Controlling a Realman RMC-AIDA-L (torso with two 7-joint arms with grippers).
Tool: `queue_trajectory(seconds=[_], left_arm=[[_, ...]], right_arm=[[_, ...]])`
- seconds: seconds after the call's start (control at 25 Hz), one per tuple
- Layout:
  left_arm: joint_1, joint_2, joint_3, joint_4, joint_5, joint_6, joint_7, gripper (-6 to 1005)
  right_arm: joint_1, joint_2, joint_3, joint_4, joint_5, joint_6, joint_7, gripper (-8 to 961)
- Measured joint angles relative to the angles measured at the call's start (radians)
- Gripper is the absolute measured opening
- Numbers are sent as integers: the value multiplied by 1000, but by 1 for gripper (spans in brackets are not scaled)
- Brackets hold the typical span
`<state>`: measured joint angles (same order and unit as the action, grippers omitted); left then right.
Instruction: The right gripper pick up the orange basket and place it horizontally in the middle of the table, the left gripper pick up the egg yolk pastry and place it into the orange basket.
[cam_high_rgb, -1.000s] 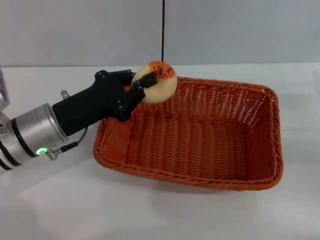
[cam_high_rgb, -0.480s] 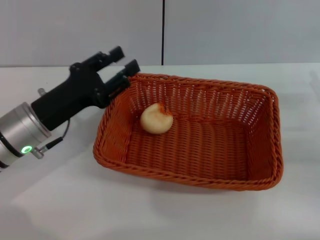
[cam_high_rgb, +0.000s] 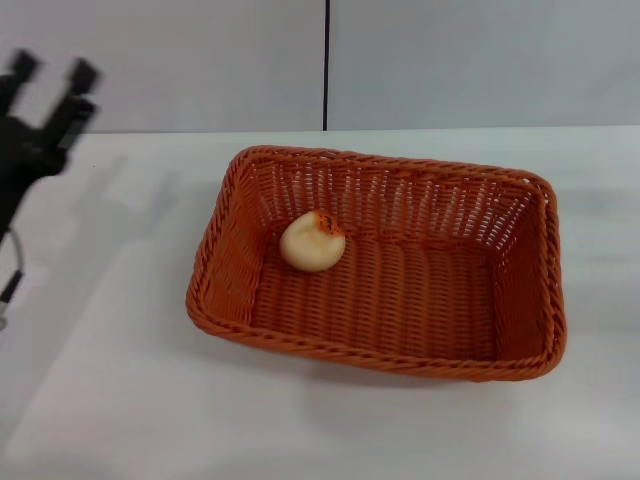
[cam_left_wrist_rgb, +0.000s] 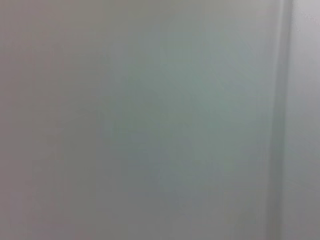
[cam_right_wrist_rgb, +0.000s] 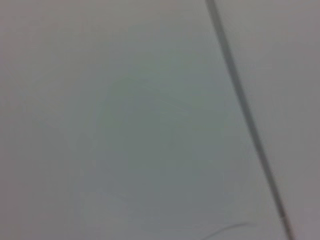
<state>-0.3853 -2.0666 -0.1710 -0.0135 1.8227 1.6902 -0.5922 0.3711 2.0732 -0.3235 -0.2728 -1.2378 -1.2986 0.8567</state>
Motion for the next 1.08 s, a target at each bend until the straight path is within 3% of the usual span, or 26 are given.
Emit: queue_trajectory(seconds=[0.24, 0.48, 0.6, 0.8, 1.08], left_arm=[[89, -4, -232, -159, -1, 4, 296, 799], [96, -3, -271, -162, 0, -1, 327, 799], [94, -3, -283, -161, 0, -20, 327, 799], [90, -4, -289, -164, 1, -50, 327, 799], [85, -4, -301, -167, 1, -79, 328, 799]], right_arm=[[-9, 1, 37, 3, 28, -1, -7, 551], [-16, 1, 185, 15, 29, -29, -55, 551], [-17, 2, 307, 69, 29, -105, -251, 551], [-12, 2, 424, 156, 29, -203, -534, 551], [-10, 2, 437, 178, 29, -218, -593, 551]])
